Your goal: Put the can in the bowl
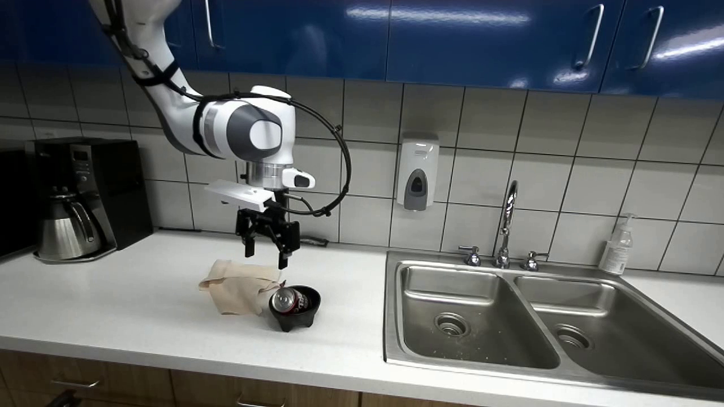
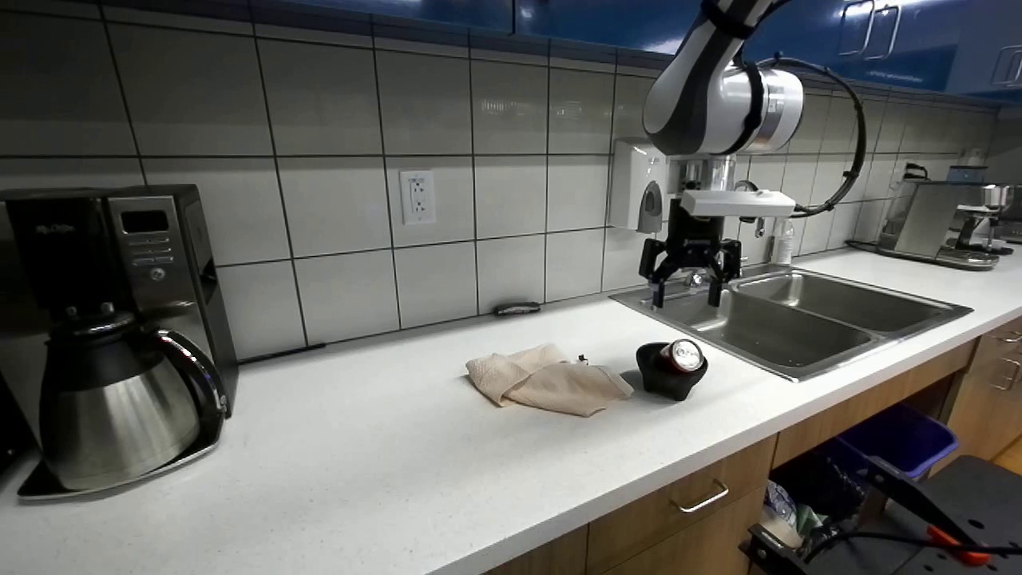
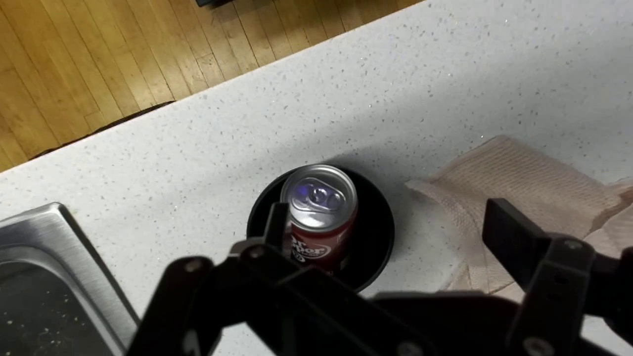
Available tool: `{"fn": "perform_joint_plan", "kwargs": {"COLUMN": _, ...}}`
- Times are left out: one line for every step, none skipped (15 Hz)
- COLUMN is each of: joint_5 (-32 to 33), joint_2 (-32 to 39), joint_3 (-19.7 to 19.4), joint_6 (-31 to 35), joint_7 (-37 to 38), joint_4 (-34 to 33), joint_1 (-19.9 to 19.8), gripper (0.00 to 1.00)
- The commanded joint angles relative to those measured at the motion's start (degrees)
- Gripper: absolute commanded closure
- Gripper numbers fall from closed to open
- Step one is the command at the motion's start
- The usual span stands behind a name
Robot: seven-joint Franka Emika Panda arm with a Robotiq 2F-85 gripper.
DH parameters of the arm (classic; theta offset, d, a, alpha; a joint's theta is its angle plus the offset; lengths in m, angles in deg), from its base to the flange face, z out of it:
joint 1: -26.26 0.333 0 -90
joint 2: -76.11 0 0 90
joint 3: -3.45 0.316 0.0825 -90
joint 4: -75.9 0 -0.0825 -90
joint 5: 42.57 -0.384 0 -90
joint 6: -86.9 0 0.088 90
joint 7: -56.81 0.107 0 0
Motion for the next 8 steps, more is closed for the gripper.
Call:
{"fn": "perform_joint_plan", "kwargs": {"joint_5": 1.9, "joint_2": -7.95, "joint_3": 0.88, "joint_6": 0.09, "joint_7": -2.6, "joint_4": 6.22, "joint_1": 0.53, "gripper": 0.0}}
{"fn": "perform_joint_plan", "kwargs": {"joint_5": 2.41, "joint_2": -9.73, "joint_3": 1.12, "joint_6": 0.55, "joint_7": -2.99, "joint_4": 7.74, "joint_1": 0.81, "gripper": 0.0}}
{"fn": "perform_joint_plan", "kwargs": {"joint_5": 2.91, "joint_2": -11.41, "joint_3": 1.36, "joint_6": 0.88, "joint_7": -3.41, "joint_4": 9.06, "joint_1": 1.03, "gripper": 0.0}}
{"fn": "perform_joint_plan", "kwargs": {"joint_5": 3.39, "joint_2": -13.07, "joint_3": 1.52, "joint_6": 1.15, "joint_7": -3.77, "joint_4": 10.34, "joint_1": 1.29, "gripper": 0.0}}
{"fn": "perform_joint_plan", "kwargs": {"joint_5": 3.82, "joint_2": -14.82, "joint_3": 1.67, "joint_6": 1.3, "joint_7": -4.26, "joint_4": 11.61, "joint_1": 1.55, "gripper": 0.0}}
{"fn": "perform_joint_plan", "kwargs": {"joint_5": 4.15, "joint_2": -16.63, "joint_3": 1.89, "joint_6": 1.4, "joint_7": -4.75, "joint_4": 12.85, "joint_1": 1.79, "gripper": 0.0}}
{"fn": "perform_joint_plan", "kwargs": {"joint_5": 4.27, "joint_2": -18.23, "joint_3": 2.06, "joint_6": 1.18, "joint_7": -5.18, "joint_4": 13.81, "joint_1": 2.04, "gripper": 0.0}}
{"fn": "perform_joint_plan", "kwargs": {"joint_5": 4.23, "joint_2": -19.91, "joint_3": 2.19, "joint_6": 0.42, "joint_7": -6.01, "joint_4": 14.66, "joint_1": 2.33, "gripper": 0.0}}
